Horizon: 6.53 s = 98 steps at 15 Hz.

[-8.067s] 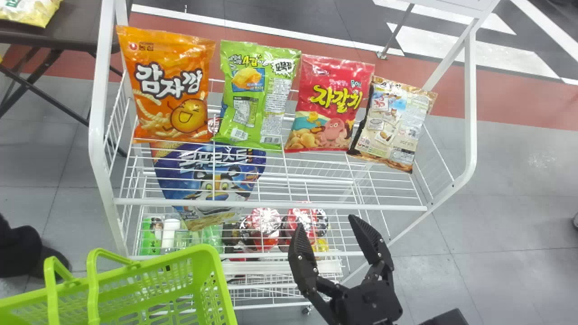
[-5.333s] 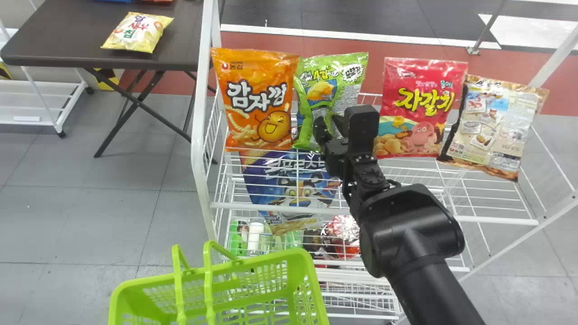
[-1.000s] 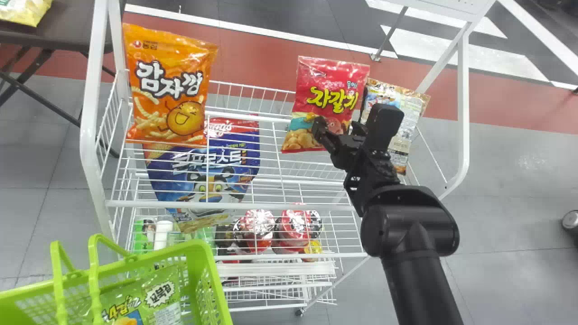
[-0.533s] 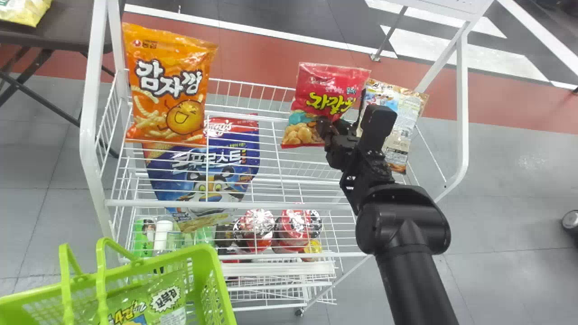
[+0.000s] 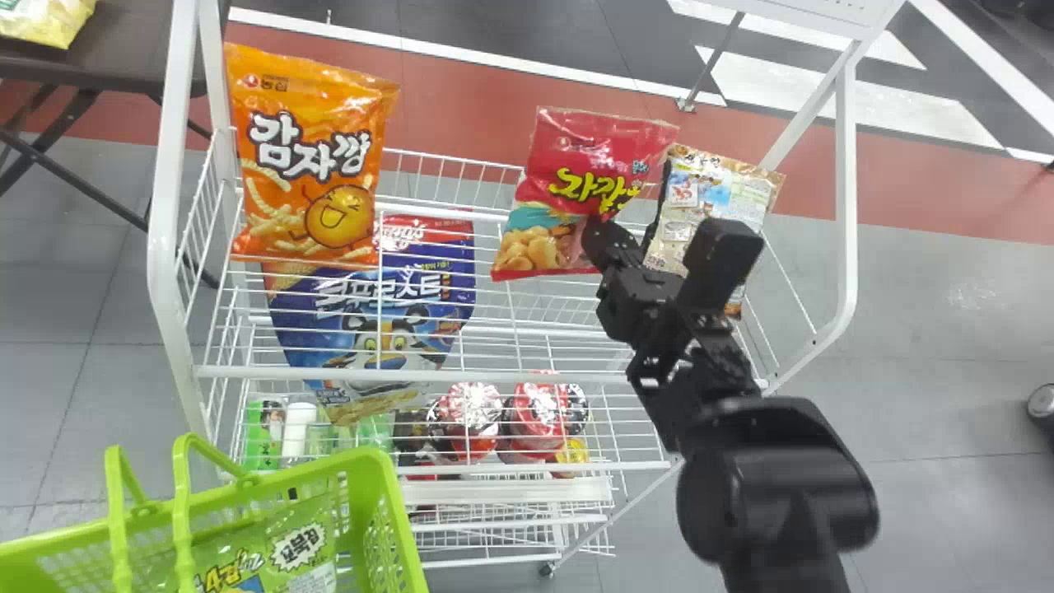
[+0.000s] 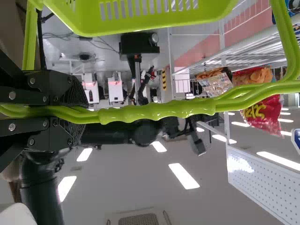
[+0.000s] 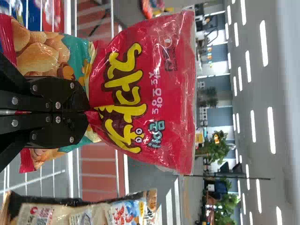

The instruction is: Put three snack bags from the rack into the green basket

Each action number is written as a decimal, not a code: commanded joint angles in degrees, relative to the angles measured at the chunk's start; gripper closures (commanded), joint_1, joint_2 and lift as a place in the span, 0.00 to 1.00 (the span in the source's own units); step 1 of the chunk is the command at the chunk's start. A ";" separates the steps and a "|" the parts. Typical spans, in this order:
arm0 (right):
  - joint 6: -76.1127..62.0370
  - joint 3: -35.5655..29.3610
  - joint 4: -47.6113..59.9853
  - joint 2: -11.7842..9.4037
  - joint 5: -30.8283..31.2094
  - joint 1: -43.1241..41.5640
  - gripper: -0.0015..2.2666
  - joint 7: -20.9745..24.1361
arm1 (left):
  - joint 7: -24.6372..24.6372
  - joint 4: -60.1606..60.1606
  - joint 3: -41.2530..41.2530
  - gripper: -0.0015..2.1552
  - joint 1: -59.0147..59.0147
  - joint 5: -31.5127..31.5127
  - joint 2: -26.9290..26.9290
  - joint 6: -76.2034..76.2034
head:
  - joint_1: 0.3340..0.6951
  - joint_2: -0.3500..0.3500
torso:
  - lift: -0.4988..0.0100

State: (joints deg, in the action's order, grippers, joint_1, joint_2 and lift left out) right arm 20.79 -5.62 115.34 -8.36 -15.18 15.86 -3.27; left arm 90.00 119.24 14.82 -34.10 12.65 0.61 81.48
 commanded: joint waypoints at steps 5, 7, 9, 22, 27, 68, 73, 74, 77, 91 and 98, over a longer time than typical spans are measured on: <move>15.03 3.78 20.72 0.27 -8.64 16.48 0.99 -2.97 | 0.57 -1.21 0.39 1.00 0.71 -0.17 0.00 0.05 | 1.00 0.16 | 0.98; 24.52 7.38 21.86 0.09 -9.96 17.19 0.99 -4.81 | 0.57 -1.65 1.09 1.00 0.71 0.00 -0.18 0.05 | 1.00 0.25 | 0.98; 31.91 10.63 22.30 0.01 -10.49 17.10 0.99 -5.69 | 0.57 -1.73 1.09 1.00 0.88 0.09 -0.18 -0.13 | 1.00 0.37 | 0.98; 51.95 16.70 19.93 -1.66 -14.70 14.38 0.01 -6.57 | 0.57 -1.21 1.71 1.00 0.71 0.97 0.00 0.05 | 1.00 0.98 | 0.98; 48.78 -1.76 22.04 0.27 -12.60 7.17 0.02 -4.02 | 0.57 0.20 1.97 1.00 -0.79 1.32 0.00 -0.13 | 1.00 0.59 | 0.98; 37.01 4.65 27.66 3.08 0.76 8.93 0.99 -4.90 | 0.57 -3.05 4.34 1.00 0.35 1.67 0.00 -1.18 | 1.00 0.17 | 0.98; 55.99 15.11 31.71 3.35 -2.14 10.16 0.99 -6.48 | 0.57 -3.23 5.48 1.00 0.44 2.20 -0.09 -1.18 | 1.00 0.58 | 0.98; 56.34 16.52 31.62 3.35 -2.75 10.51 0.99 -6.48 | 0.57 -3.23 5.57 1.00 0.44 2.46 0.00 -1.18 | 1.00 0.64 | 0.98; 57.75 18.63 28.80 3.35 -6.35 10.95 0.99 -6.22 | 0.57 -3.14 5.31 1.00 0.71 2.46 -0.09 -1.18 | 1.00 0.85 | 0.98; 52.83 15.11 25.99 1.06 -10.31 12.71 0.01 -13.69 | 0.57 -2.61 4.87 1.00 0.44 2.73 0.00 -1.01 | 1.00 1.00 | 0.98; -0.08 6.76 16.15 1.76 6.65 16.05 0.03 -10.53 | 0.57 -2.88 5.05 1.00 0.53 2.64 0.00 -1.01 | 1.00 0.53 | 0.98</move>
State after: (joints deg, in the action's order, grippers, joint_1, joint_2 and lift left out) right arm 35.09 1.83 136.36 -6.71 -12.27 31.06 -13.83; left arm 90.00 116.46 19.82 -33.63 15.38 0.61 80.47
